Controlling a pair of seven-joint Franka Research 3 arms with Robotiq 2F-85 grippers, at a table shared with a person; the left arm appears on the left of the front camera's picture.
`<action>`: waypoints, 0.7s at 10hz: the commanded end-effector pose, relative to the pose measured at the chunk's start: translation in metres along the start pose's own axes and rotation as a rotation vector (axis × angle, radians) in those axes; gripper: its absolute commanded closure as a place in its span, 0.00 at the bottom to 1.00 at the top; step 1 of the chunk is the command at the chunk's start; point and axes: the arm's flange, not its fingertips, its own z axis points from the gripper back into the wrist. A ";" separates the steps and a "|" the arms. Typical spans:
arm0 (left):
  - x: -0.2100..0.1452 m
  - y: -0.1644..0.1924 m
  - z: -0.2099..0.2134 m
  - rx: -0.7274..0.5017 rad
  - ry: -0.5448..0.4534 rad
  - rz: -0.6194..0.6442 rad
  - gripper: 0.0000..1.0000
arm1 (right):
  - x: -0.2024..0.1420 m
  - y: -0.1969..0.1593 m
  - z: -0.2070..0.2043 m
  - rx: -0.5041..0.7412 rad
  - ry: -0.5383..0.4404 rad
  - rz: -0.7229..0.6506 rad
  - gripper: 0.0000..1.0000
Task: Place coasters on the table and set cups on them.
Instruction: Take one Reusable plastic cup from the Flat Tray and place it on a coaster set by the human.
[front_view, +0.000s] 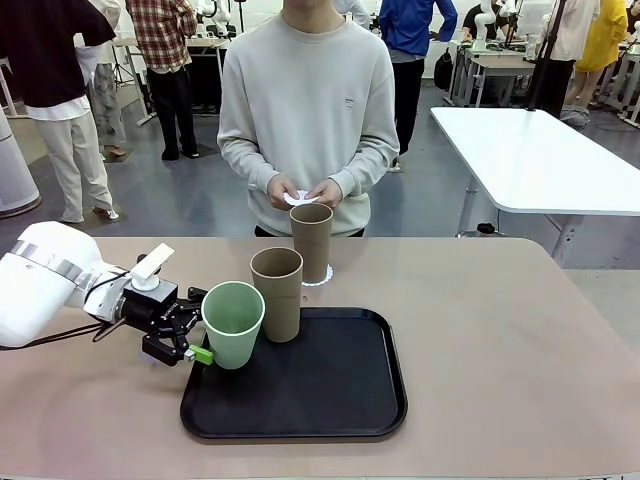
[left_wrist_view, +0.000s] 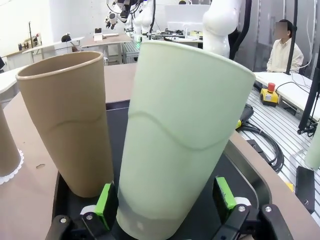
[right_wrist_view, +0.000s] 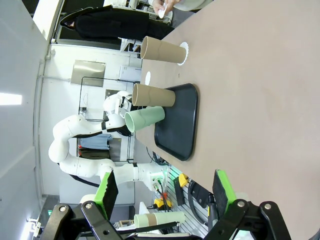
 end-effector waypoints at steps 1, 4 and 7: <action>-0.002 0.005 -0.005 0.024 -0.008 -0.012 0.00 | -0.001 0.000 0.001 -0.001 0.008 -0.002 0.00; -0.003 0.005 -0.003 0.023 -0.014 -0.010 0.00 | -0.001 0.000 0.001 -0.001 0.008 -0.002 0.00; -0.001 0.006 0.000 0.037 -0.026 -0.012 0.00 | -0.001 0.000 0.001 -0.001 0.008 -0.002 0.00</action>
